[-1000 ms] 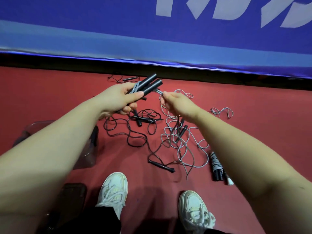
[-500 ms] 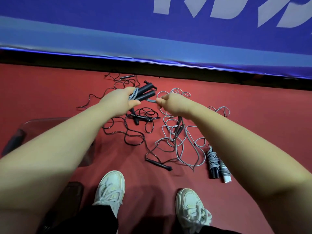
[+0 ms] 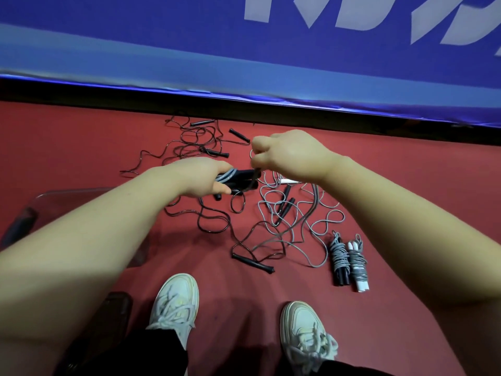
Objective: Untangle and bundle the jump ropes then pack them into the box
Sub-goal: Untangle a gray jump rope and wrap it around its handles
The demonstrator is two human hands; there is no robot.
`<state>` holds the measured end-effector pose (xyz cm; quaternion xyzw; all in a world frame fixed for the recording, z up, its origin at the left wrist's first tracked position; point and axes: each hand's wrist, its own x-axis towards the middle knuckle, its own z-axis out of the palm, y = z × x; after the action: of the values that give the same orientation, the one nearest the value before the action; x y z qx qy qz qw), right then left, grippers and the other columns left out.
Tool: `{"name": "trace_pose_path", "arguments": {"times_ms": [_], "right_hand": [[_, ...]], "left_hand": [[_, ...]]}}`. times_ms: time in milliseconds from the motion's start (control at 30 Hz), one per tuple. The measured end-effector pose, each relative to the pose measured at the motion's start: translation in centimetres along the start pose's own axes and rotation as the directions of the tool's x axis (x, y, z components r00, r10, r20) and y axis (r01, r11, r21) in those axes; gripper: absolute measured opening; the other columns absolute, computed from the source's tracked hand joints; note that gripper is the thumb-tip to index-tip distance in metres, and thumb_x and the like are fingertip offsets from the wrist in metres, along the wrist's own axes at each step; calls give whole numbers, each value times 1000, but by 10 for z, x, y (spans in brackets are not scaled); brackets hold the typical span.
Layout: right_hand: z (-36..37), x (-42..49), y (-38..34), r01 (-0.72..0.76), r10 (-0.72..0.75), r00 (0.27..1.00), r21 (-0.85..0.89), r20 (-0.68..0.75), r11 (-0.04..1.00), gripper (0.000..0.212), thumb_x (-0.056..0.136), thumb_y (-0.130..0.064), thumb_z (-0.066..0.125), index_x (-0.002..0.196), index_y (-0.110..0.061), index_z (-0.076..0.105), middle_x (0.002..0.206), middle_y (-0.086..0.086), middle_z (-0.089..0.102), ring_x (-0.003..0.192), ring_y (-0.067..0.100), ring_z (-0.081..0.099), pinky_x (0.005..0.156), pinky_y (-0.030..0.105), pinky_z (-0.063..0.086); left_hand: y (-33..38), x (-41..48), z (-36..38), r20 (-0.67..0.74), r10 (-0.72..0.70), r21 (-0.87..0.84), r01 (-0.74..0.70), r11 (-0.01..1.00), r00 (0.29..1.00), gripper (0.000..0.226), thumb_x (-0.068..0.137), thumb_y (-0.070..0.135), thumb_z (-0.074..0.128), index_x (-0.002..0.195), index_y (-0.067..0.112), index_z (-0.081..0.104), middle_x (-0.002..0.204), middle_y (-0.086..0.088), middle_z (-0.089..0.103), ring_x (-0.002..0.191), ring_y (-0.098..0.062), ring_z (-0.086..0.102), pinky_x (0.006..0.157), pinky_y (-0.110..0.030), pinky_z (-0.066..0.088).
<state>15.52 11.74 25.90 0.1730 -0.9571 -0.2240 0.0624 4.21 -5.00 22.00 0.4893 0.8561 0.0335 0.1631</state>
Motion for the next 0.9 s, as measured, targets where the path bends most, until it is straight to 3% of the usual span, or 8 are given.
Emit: {"name": "trace_pose_path", "arguments": {"times_ms": [167, 300, 400, 533, 633, 733, 800, 900], "right_hand": [[13, -9, 12, 116, -123, 984, -65, -131, 991, 21, 75, -21, 52, 79, -24, 72, 70, -2, 61, 63, 23, 59, 50, 23, 37], [19, -8, 10, -123, 126, 992, 154, -10, 980, 26, 94, -29, 45, 105, -18, 66, 98, 1, 67, 89, 28, 59, 63, 28, 37], [11, -7, 7, -304, 162, 944, 565, 289, 767, 28, 99, -27, 43, 118, -17, 62, 113, -7, 60, 105, 15, 55, 79, 20, 35], [8, -7, 9, -307, 13, 939, 819, 345, 484, 22, 98, -22, 47, 111, -24, 65, 96, -24, 60, 84, -16, 54, 80, 3, 36], [19, -15, 11, -281, 125, 954, 958, 273, 52, 22, 98, -25, 46, 98, -28, 68, 82, 16, 59, 73, 14, 52, 70, 21, 39], [26, -8, 2, -204, 303, 914, 950, 271, -235, 14, 85, -17, 47, 79, -19, 59, 62, 6, 40, 53, 12, 35, 51, 19, 27], [22, 2, -8, -144, 394, 884, 949, 251, -282, 18, 86, -13, 40, 69, -17, 45, 50, -11, 39, 45, 2, 27, 46, 17, 20], [17, 16, -16, -131, 565, 804, 982, 184, -134, 34, 101, -20, 29, 68, -19, 37, 50, -14, 38, 46, 2, 27, 46, 19, 22]], "left_hand": [[-2, -7, -1, 153, 114, -176, -86, 981, 982, 30, 91, 37, 59, 120, 35, 51, 78, -1, 60, 66, -19, 53, 63, -29, 44], [-2, -14, -10, 187, 157, -391, -73, 918, 970, 16, 91, 31, 61, 105, 38, 55, 61, 4, 51, 47, -9, 44, 46, -20, 39], [-1, -19, -12, 298, 205, -507, -27, 861, 932, 15, 93, 25, 59, 108, 28, 56, 62, 0, 46, 50, -14, 39, 45, -20, 35], [1, -26, -12, 355, 297, -606, -24, 795, 886, 24, 94, 19, 57, 117, 14, 51, 63, -3, 39, 53, -17, 30, 44, -20, 27], [-5, -29, -19, 253, 328, -761, -23, 648, 910, 29, 90, 21, 61, 115, 12, 50, 57, 4, 38, 47, -10, 27, 40, -15, 25], [-3, -32, -24, 103, 318, -870, -70, 489, 942, 15, 88, 22, 61, 100, 23, 53, 54, 5, 38, 41, -4, 27, 37, -12, 22], [0, -30, -26, 48, 277, -937, -53, 345, 960, 16, 87, 23, 56, 102, 26, 50, 51, 4, 37, 36, -2, 24, 36, -11, 19], [1, -29, -27, -7, 204, -983, -43, 178, 979, 18, 81, 28, 48, 99, 25, 46, 50, 4, 36, 33, 0, 23, 33, -10, 18]]}}
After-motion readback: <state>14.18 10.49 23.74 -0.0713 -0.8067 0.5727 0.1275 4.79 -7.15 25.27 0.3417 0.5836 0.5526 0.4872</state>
